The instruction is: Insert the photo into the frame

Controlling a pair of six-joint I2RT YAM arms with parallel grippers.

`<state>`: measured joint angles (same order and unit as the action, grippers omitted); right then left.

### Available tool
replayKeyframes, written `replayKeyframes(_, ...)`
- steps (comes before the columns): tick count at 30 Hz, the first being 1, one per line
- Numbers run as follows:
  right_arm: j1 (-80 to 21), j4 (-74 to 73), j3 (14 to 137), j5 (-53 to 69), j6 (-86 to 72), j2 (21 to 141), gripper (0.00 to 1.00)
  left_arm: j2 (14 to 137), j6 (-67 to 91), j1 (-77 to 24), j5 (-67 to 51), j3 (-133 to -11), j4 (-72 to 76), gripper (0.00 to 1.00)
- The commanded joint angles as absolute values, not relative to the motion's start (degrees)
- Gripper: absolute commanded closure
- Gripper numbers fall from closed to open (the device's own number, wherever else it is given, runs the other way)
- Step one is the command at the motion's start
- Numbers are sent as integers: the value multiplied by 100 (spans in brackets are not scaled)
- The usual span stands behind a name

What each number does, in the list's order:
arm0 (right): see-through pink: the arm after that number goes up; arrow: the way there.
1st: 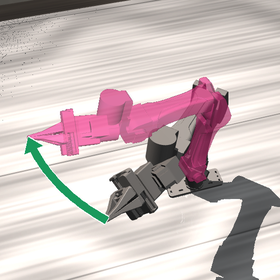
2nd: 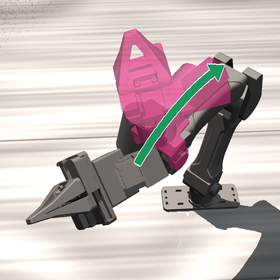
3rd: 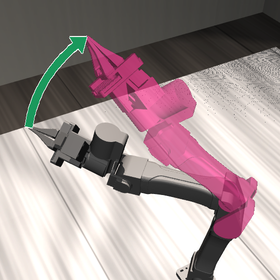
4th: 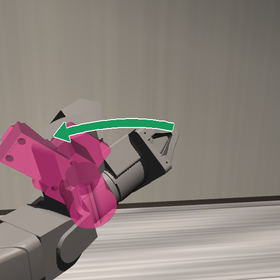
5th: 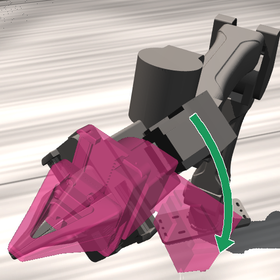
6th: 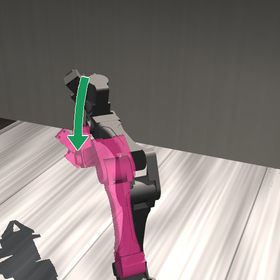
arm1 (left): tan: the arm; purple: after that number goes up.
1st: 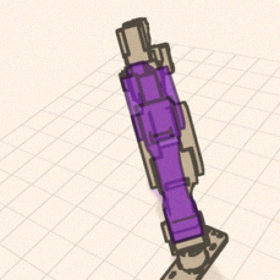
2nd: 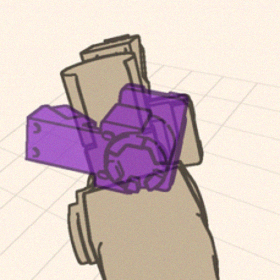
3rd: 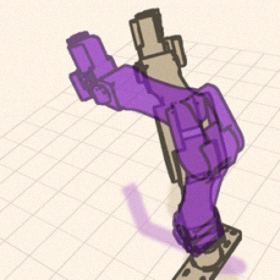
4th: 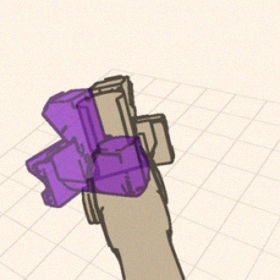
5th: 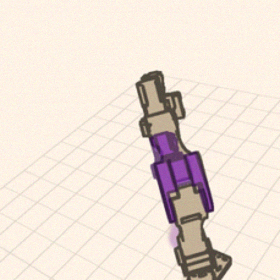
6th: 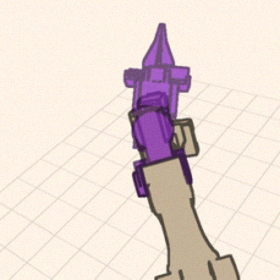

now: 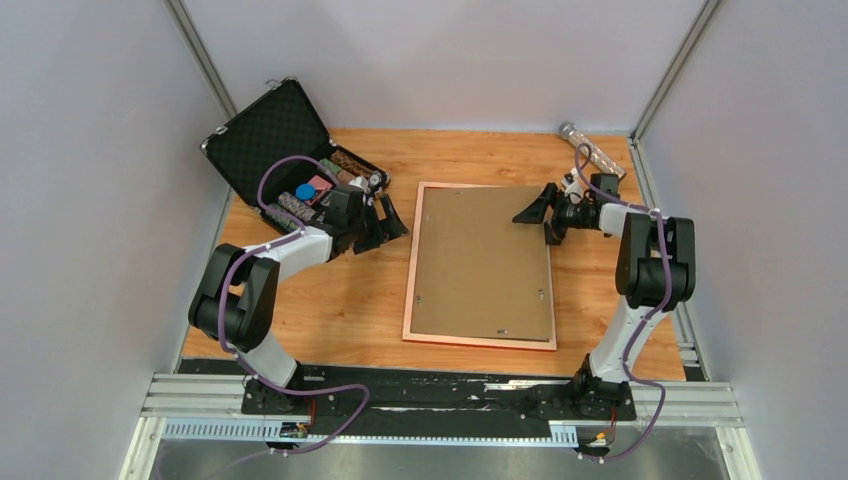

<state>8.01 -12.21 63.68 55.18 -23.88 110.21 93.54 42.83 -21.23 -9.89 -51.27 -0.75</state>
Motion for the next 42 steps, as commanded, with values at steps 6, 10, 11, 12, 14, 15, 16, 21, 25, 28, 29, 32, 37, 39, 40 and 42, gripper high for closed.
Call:
replayKeyframes(6, 789, -2139, 6601, 4896, -1610, 10410, 23, 9139, 4088, -2066, -809, -5071, 134, 0)
replayKeyframes(10, 791, -2349, 6584, 4675, -1380, 10217, 23, 9084, 4074, -2052, -794, -5071, 132, 0)
replayKeyframes(11, 791, -2384, 6575, 4630, -1339, 10171, 22, 9073, 4067, -2046, -792, -5071, 132, 0)
replayKeyframes(12, 791, -2426, 6570, 4593, -1302, 10135, 22, 9047, 4051, -2047, -785, -5071, 132, 0)
replayKeyframes(14, 791, -2516, 6566, 4491, -1234, 10073, 22, 8999, 4014, -2036, -798, -5076, 140, 0)
replayKeyframes(15, 791, -2568, 6565, 4409, -1190, 10039, 22, 8982, 3998, -2029, -812, -5078, 147, 0)
replayKeyframes(16, 791, -2616, 6565, 4328, -1135, 10007, 22, 8943, 3988, -2030, -812, -5086, 144, 0)
replayKeyframes(21, 791, -2791, 6482, 3957, -884, 9761, 22, 8803, 4011, -2030, -707, -5089, 40, 0)
replayKeyframes(25, 791, -2840, 6393, 3677, -683, 9410, 20, 8725, 4015, -2026, -730, -5089, 27, 0)
replayKeyframes(28, 790, -2891, 6336, 3603, -462, 9113, 16, 8665, 4042, -2021, -773, -5083, 48, 0)
replayKeyframes(29, 791, -2899, 6304, 3577, -405, 9009, 14, 8633, 4047, -2021, -769, -5081, 50, 0)
replayKeyframes(32, 776, -2877, 6190, 3474, -214, 8653, 8, 8550, 3970, -2021, -743, -5157, 28, 0)
replayKeyframes(37, 598, -2792, 6002, 2997, 277, 7938, 1, 8150, 3584, -2021, -670, -5296, -199, 0)
replayKeyframes(39, 466, -2749, 5942, 2848, 412, 7786, 0, 7941, 3546, -2021, -653, -5195, -65, 0)
replayKeyframes(40, 405, -2720, 5887, 2806, 447, 7764, 0, 7877, 3548, -2017, -660, -5146, 47, 0)
replayKeyframes(42, 305, -2647, 5799, 2752, 415, 7845, 0, 7721, 3580, -2021, -675, -5019, 254, 0)
